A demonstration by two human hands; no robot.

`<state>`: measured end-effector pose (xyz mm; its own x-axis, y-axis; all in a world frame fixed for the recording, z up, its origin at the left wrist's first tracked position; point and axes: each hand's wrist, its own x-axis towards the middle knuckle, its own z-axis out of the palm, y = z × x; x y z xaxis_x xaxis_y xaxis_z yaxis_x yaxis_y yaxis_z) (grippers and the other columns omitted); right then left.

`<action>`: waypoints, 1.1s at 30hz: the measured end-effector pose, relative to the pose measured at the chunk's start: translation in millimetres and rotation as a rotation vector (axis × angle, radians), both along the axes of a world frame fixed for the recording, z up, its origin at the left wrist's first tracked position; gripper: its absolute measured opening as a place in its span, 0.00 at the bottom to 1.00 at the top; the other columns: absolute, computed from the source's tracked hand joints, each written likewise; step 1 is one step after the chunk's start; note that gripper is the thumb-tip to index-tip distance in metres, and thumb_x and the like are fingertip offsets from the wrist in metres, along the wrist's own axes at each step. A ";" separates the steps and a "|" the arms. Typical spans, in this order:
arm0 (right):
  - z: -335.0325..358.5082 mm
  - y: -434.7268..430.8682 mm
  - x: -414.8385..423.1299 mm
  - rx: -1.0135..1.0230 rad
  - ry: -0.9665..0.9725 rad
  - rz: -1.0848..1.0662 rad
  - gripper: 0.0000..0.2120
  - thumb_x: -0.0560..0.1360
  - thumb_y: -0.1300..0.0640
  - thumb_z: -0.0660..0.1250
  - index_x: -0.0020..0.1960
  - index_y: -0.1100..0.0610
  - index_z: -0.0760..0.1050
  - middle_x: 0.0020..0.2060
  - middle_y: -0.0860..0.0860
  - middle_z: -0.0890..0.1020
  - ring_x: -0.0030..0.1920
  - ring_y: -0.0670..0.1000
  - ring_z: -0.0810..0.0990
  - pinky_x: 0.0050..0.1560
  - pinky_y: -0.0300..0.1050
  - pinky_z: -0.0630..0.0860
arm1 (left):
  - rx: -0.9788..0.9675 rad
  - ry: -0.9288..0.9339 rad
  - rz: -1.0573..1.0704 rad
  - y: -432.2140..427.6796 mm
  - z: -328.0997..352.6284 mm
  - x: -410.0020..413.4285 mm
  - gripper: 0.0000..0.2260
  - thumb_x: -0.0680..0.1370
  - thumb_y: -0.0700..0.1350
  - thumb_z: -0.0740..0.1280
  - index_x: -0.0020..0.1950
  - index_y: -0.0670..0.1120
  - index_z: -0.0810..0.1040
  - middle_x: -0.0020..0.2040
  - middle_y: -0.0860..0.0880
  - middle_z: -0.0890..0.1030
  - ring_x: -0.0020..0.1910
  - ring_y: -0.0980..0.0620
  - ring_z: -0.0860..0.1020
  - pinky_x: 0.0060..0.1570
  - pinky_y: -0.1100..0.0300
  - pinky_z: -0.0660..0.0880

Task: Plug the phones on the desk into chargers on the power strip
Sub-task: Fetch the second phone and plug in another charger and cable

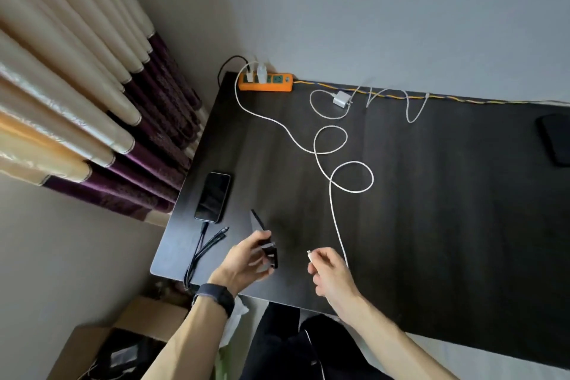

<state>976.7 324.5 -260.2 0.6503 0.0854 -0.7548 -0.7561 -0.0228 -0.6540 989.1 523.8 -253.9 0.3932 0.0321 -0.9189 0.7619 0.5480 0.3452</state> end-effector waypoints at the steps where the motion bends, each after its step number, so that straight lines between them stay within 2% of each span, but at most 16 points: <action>1: 0.8 -1.6 -4.5 -0.050 -0.036 0.066 0.08 0.80 0.50 0.66 0.48 0.54 0.77 0.35 0.48 0.78 0.28 0.45 0.70 0.27 0.39 0.64 | -0.009 -0.023 -0.015 -3.1 0.6 -5.9 0.12 0.65 0.47 0.79 0.41 0.43 0.80 0.40 0.44 0.79 0.31 0.48 0.72 0.40 0.52 0.73; 3: 6.9 -0.9 -17.7 -0.181 -0.164 0.225 0.09 0.76 0.43 0.69 0.47 0.48 0.81 0.38 0.43 0.83 0.38 0.44 0.79 0.40 0.39 0.74 | -0.002 -0.056 -0.057 -10.4 4.4 -18.6 0.15 0.63 0.48 0.80 0.42 0.42 0.80 0.39 0.43 0.78 0.31 0.48 0.72 0.40 0.52 0.73; 5: 13.8 2.9 -28.1 -0.187 -0.257 0.285 0.09 0.74 0.43 0.72 0.46 0.48 0.82 0.39 0.40 0.84 0.42 0.40 0.80 0.48 0.38 0.75 | -0.006 -0.074 -0.101 -18.5 13.5 -25.7 0.18 0.63 0.48 0.80 0.44 0.42 0.79 0.37 0.43 0.77 0.29 0.48 0.74 0.39 0.53 0.74; 9: 28.9 11.9 -38.7 -0.301 -0.435 0.351 0.16 0.75 0.47 0.72 0.32 0.52 0.74 0.26 0.43 0.74 0.30 0.43 0.69 0.33 0.36 0.66 | 0.049 -0.105 -0.171 -25.3 29.6 -32.1 0.14 0.67 0.48 0.78 0.44 0.42 0.78 0.32 0.45 0.76 0.28 0.50 0.74 0.36 0.55 0.77; 12: 31.3 25.1 -54.8 -0.466 -0.637 0.359 0.15 0.76 0.49 0.71 0.34 0.51 0.75 0.29 0.44 0.75 0.32 0.47 0.74 0.35 0.39 0.68 | 0.113 -0.160 -0.232 -16.7 40.4 -40.6 0.14 0.67 0.48 0.79 0.44 0.41 0.79 0.28 0.47 0.77 0.28 0.52 0.75 0.40 0.54 0.79; 14: 30.1 36.0 -66.0 -0.551 -0.738 0.354 0.15 0.77 0.51 0.70 0.35 0.54 0.72 0.30 0.46 0.74 0.33 0.49 0.73 0.35 0.44 0.68 | 0.145 -0.203 -0.258 -5.0 40.4 -48.9 0.17 0.69 0.48 0.79 0.49 0.40 0.80 0.34 0.47 0.83 0.34 0.52 0.82 0.42 0.54 0.79; 16: 34.5 47.1 -74.5 -0.567 -0.741 0.268 0.19 0.77 0.53 0.69 0.32 0.54 0.66 0.27 0.47 0.68 0.30 0.49 0.67 0.34 0.44 0.65 | 0.125 -0.246 -0.215 11.4 37.1 -58.1 0.25 0.68 0.48 0.79 0.61 0.41 0.77 0.50 0.41 0.85 0.49 0.45 0.84 0.47 0.51 0.81; 17: 37.3 51.9 -76.5 -0.547 -0.707 0.214 0.20 0.77 0.53 0.69 0.32 0.54 0.63 0.26 0.47 0.65 0.30 0.49 0.63 0.33 0.43 0.63 | 0.103 -0.249 -0.186 19.9 34.3 -62.9 0.29 0.68 0.47 0.79 0.66 0.43 0.74 0.55 0.39 0.84 0.51 0.43 0.84 0.48 0.50 0.81; 19: 44.5 60.8 -83.5 -0.507 -0.618 0.178 0.22 0.77 0.54 0.68 0.31 0.54 0.60 0.25 0.47 0.62 0.30 0.48 0.59 0.31 0.40 0.60 | 0.058 -0.272 -0.128 33.9 32.6 -74.8 0.26 0.73 0.40 0.74 0.68 0.44 0.69 0.51 0.39 0.84 0.46 0.42 0.83 0.45 0.51 0.80; 21: 52.0 68.0 -94.2 -0.483 -0.581 0.193 0.23 0.77 0.54 0.69 0.30 0.53 0.58 0.25 0.46 0.61 0.31 0.47 0.58 0.30 0.40 0.59 | -0.010 -0.313 -0.071 42.9 31.1 -85.0 0.20 0.77 0.32 0.68 0.67 0.43 0.71 0.47 0.40 0.85 0.40 0.44 0.83 0.40 0.52 0.80; 24: 66.2 75.2 -114.3 -0.428 -0.516 0.187 0.21 0.76 0.54 0.70 0.30 0.53 0.63 0.25 0.44 0.63 0.30 0.46 0.60 0.31 0.39 0.58 | -0.128 -0.379 -0.068 54.7 37.3 -97.4 0.17 0.78 0.30 0.65 0.64 0.45 0.73 0.42 0.44 0.85 0.32 0.49 0.82 0.34 0.56 0.80; 26: 75.1 74.1 -124.6 -0.331 -0.444 0.176 0.12 0.74 0.53 0.69 0.36 0.57 0.73 0.27 0.43 0.68 0.30 0.45 0.63 0.34 0.39 0.61 | -0.159 -0.403 -0.076 60.0 44.1 -100.6 0.16 0.78 0.31 0.65 0.63 0.46 0.74 0.44 0.44 0.86 0.35 0.50 0.84 0.34 0.58 0.81; 27: 80.7 74.3 -129.0 -0.257 -0.402 0.161 0.09 0.72 0.53 0.67 0.42 0.59 0.77 0.30 0.43 0.70 0.31 0.45 0.64 0.35 0.40 0.62 | -0.159 -0.414 -0.077 63.7 47.8 -100.8 0.16 0.78 0.32 0.65 0.63 0.46 0.75 0.46 0.43 0.86 0.39 0.48 0.85 0.36 0.58 0.81; 28: 86.1 74.3 -133.1 -0.174 -0.358 0.129 0.12 0.72 0.54 0.65 0.50 0.59 0.80 0.34 0.45 0.73 0.31 0.44 0.65 0.36 0.40 0.62 | -0.155 -0.430 -0.077 67.0 53.2 -100.6 0.15 0.78 0.32 0.65 0.63 0.46 0.76 0.48 0.43 0.86 0.43 0.47 0.86 0.39 0.57 0.82; 30: 93.8 74.3 -137.8 -0.040 -0.305 0.052 0.14 0.79 0.59 0.61 0.61 0.51 0.79 0.39 0.49 0.75 0.31 0.44 0.65 0.35 0.40 0.62 | -0.138 -0.465 -0.092 74.4 57.0 -97.5 0.16 0.78 0.33 0.66 0.64 0.45 0.76 0.54 0.42 0.85 0.51 0.46 0.85 0.45 0.56 0.82; 33: 107.1 72.1 -145.2 -0.052 -0.373 0.096 0.16 0.84 0.59 0.57 0.68 0.44 0.72 0.40 0.47 0.78 0.33 0.45 0.67 0.38 0.40 0.69 | -0.176 -0.522 -0.124 80.9 67.5 -93.7 0.20 0.78 0.35 0.67 0.70 0.42 0.74 0.64 0.40 0.80 0.61 0.43 0.80 0.51 0.56 0.81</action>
<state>831.4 396.6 -153.1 0.8719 0.1270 -0.4730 -0.4595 -0.1223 -0.8797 895.4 604.7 -186.4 0.7883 -0.1798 -0.5885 0.5769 0.5486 0.6052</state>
